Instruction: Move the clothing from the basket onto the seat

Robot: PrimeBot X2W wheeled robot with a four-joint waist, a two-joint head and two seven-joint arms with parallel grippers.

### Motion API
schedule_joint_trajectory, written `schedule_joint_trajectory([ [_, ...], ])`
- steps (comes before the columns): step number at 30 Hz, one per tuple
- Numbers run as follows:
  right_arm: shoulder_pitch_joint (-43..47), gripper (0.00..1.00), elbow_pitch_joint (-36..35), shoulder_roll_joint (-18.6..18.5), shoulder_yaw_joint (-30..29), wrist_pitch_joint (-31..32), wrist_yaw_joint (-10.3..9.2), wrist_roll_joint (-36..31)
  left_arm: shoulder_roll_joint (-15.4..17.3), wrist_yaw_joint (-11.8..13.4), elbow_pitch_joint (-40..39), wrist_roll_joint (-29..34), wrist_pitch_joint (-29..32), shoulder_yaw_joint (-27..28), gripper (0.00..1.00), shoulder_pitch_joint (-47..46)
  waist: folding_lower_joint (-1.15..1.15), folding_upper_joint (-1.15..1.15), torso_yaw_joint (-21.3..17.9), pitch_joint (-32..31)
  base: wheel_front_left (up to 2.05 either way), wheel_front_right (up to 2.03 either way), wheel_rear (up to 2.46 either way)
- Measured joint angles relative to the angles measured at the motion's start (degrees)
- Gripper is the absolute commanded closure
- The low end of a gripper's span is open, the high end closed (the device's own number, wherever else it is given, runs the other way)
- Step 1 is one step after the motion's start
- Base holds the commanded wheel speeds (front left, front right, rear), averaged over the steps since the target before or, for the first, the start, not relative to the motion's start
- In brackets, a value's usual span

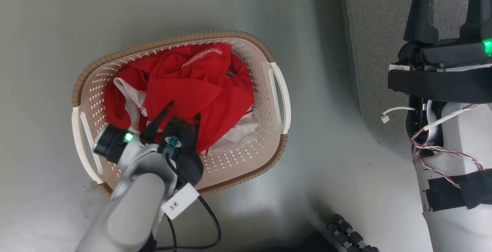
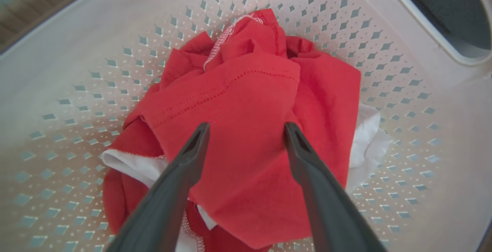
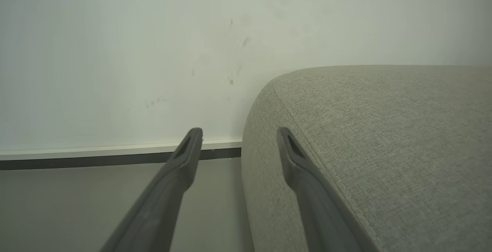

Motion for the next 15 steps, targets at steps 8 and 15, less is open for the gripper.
schedule_joint_trajectory([
  [8, 0.0, 0.0, 0.3, 0.1, 0.7, 0.0, -0.05, 0.1, 0.6, 0.9, 3.2, 0.8, 0.0, 0.5, 0.0, -1.6, 0.0, 0.0, -0.5, 0.5, 0.0, 0.0, 0.0],
  [15, -0.2, 0.0, 0.7, 0.3, 1.7, 0.0, -0.05, 0.4, 0.7, 1.3, 6.2, 1.1, 0.1, 0.5, 0.0, -3.6, -0.01, -0.01, -1.6, 1.0, 0.0, 0.0, 0.0],
])
